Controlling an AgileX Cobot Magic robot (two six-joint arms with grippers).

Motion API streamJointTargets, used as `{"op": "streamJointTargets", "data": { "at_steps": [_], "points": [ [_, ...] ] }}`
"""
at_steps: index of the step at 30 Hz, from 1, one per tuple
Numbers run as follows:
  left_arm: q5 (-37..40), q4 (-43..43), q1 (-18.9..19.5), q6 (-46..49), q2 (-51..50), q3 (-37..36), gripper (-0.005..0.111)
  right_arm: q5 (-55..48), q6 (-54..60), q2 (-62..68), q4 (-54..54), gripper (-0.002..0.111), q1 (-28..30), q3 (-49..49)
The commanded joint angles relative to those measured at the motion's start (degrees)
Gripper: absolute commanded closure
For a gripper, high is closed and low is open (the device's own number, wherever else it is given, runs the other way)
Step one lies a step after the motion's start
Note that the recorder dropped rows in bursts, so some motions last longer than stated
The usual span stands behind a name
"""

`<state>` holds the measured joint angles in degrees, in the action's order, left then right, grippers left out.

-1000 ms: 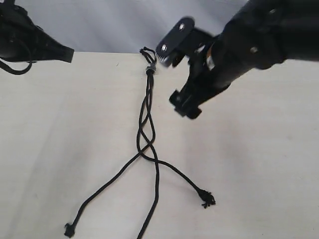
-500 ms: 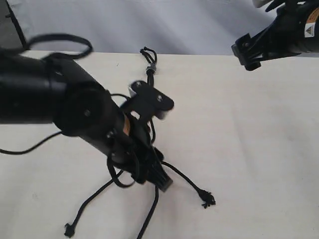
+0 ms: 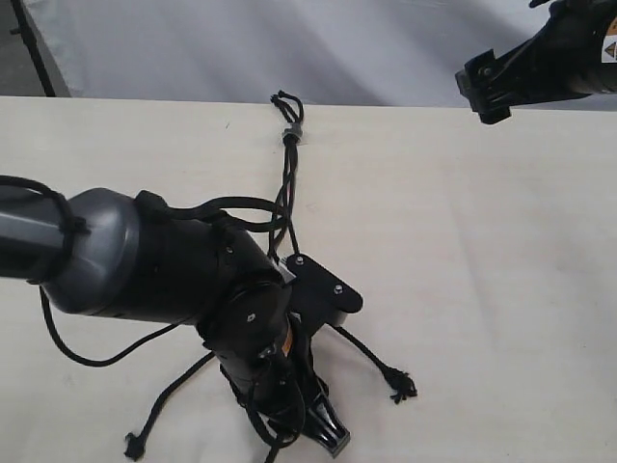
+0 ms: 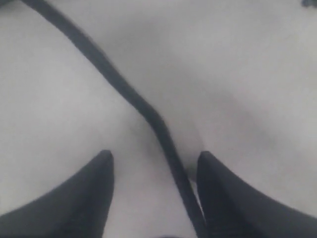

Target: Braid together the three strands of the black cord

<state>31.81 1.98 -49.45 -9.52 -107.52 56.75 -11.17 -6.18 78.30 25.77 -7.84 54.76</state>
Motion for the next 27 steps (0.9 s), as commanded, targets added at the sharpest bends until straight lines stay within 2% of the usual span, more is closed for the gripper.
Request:
{"op": "streamJointTargets", "data": {
  "at_steps": [1,4,5,9,13,23,27],
  "points": [
    [0.0,0.2,-0.4,-0.8,-1.7,-0.4,0.078,0.5,-0.2,-0.4,-0.2,0.007,0.2,-0.2],
    [1.0,0.2,-0.4,0.1,-1.7,-0.4,0.104,0.5,-0.2,-0.4,-0.2,0.007,0.2,-0.2],
    [1.5,-0.2,-0.4,1.0,-1.6,-0.2,0.106,0.5,-0.2,-0.4,-0.2,0.007,0.2,-0.2],
    [4.7,-0.8,-0.4,2.4,-0.5,1.2,0.106,0.5,-0.2,-0.4,-0.2,0.007,0.2,-0.2],
    [8.6,-5.0,-0.4,2.4,2.0,2.8,0.106,0.4,-0.2,-0.4,-0.2,0.007,0.2,-0.2],
    [12.7,-30.0,-0.4,2.3,4.2,2.6,0.106,0.4,-0.7,-0.4,-0.2,0.007,0.2,-0.2],
    [11.6,-35.8,-0.4,2.1,4.2,1.8,0.106,0.4,-0.7,-0.4,-0.2,0.007,0.2,-0.2]
  ]
}}
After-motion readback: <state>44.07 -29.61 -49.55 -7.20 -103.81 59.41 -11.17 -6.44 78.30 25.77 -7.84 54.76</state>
